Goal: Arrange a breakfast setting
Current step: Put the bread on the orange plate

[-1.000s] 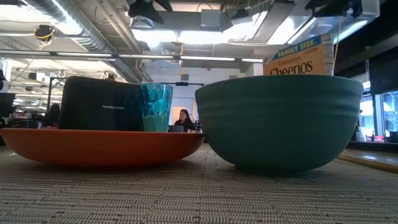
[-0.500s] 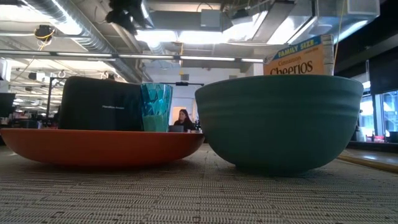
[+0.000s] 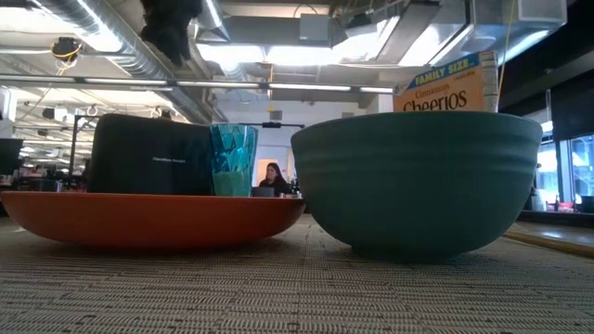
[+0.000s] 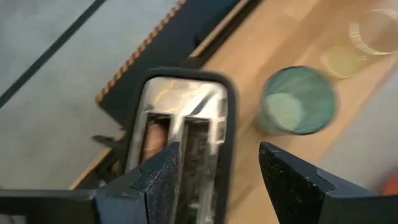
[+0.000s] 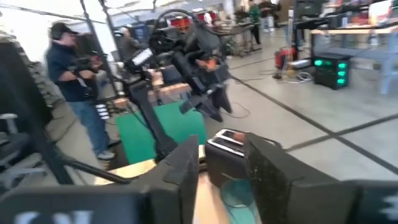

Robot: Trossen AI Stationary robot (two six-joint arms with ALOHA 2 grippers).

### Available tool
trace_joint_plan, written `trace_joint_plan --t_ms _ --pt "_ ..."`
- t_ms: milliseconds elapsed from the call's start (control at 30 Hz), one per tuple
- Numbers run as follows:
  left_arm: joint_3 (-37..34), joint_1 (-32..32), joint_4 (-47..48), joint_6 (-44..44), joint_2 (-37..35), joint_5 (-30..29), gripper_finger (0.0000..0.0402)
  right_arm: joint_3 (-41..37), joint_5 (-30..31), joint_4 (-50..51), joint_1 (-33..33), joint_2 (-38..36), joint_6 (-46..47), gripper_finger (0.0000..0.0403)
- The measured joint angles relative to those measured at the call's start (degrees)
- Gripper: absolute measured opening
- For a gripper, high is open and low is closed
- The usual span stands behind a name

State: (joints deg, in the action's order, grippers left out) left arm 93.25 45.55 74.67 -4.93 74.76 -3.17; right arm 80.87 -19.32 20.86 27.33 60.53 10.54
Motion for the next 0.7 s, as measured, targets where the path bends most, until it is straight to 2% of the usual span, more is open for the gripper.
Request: trace_joint_plan --t_ms 167,400,700 --pt "-4.25 3.48 -1.46 -2.02 0.12 0.27 0.0212 0.30 0.32 0.19 0.00 0.45 -2.04 0.0091" --pt "-10.87 10.00 -2.96 -6.31 1.06 0.97 0.0212 0.30 0.38 0.92 0.00 0.44 -2.28 0.0088" --pt "-17.15 16.17 -11.68 -6.56 1.06 -0.24 0.0211 0.30 1.07 3.60 0.00 0.46 -2.32 0.0088"
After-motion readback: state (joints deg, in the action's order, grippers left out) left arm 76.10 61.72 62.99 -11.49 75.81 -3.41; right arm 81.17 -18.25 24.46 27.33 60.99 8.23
